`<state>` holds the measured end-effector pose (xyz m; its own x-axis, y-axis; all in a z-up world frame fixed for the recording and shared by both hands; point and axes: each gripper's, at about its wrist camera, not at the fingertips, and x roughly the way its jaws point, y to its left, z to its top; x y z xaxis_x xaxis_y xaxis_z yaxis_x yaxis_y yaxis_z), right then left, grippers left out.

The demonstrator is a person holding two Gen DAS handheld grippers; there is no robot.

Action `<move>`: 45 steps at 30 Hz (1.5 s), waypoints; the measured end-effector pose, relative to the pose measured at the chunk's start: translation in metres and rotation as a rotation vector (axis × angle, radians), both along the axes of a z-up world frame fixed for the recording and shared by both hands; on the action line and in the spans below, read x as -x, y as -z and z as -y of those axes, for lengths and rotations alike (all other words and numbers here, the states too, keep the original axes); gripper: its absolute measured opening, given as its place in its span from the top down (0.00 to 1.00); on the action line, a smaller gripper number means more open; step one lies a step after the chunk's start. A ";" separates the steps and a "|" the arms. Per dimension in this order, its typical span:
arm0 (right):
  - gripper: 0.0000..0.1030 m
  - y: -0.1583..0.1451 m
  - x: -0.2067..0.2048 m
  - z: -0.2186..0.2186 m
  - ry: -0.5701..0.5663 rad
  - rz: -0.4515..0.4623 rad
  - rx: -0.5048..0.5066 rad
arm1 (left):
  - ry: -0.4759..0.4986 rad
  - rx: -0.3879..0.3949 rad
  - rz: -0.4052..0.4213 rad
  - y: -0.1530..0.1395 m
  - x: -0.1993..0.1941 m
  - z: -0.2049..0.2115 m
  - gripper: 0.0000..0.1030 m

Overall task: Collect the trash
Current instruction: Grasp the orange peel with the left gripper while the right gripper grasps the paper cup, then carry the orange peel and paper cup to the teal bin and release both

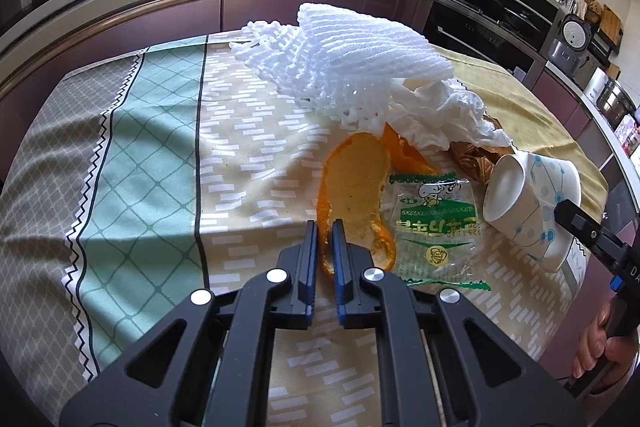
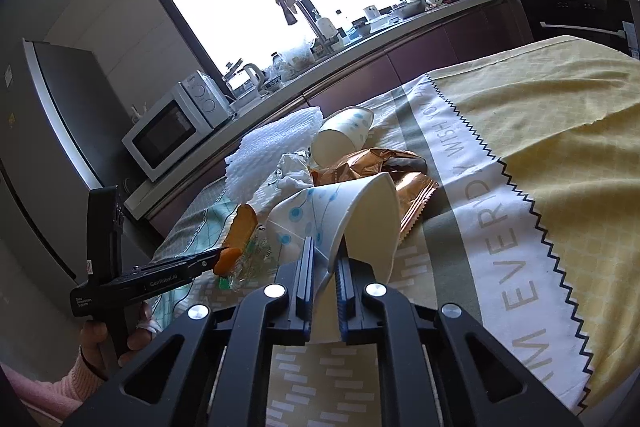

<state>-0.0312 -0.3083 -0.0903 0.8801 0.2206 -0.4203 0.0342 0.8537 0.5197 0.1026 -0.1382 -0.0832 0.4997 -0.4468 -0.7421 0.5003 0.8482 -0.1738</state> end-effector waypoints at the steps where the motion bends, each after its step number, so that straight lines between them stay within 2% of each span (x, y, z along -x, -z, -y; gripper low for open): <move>1: 0.96 -0.002 0.000 -0.002 -0.003 0.006 0.007 | 0.000 0.004 0.001 0.000 -0.001 -0.002 0.94; 6: 0.97 -0.016 0.004 -0.010 -0.020 0.035 0.058 | 0.004 0.012 0.013 -0.006 0.007 -0.010 0.95; 13: 0.97 -0.041 0.011 -0.030 -0.075 0.088 0.113 | -0.015 0.051 0.028 -0.018 0.022 -0.042 0.96; 21: 0.97 -0.065 -0.008 -0.080 -0.237 0.139 0.151 | -0.094 0.092 0.071 -0.040 0.037 -0.103 0.96; 25: 0.97 -0.074 -0.030 -0.120 -0.356 0.153 0.166 | -0.176 0.101 0.101 -0.053 0.041 -0.150 0.96; 34: 0.97 -0.086 -0.091 -0.225 -0.637 0.158 0.197 | -0.453 0.073 0.158 -0.072 0.037 -0.275 0.96; 40: 0.97 -0.086 -0.135 -0.288 -0.768 0.131 0.209 | -0.622 0.044 0.146 -0.063 0.024 -0.352 0.96; 45: 0.97 -0.083 -0.165 -0.336 -0.835 0.096 0.223 | -0.702 0.021 0.115 -0.045 0.005 -0.396 0.96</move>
<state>0.1342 0.0277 -0.0075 0.5006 0.7315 -0.4629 -0.6843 0.6619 0.3059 0.0980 0.2578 -0.0382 0.7493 -0.0040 -0.6622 -0.1472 0.9740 -0.1725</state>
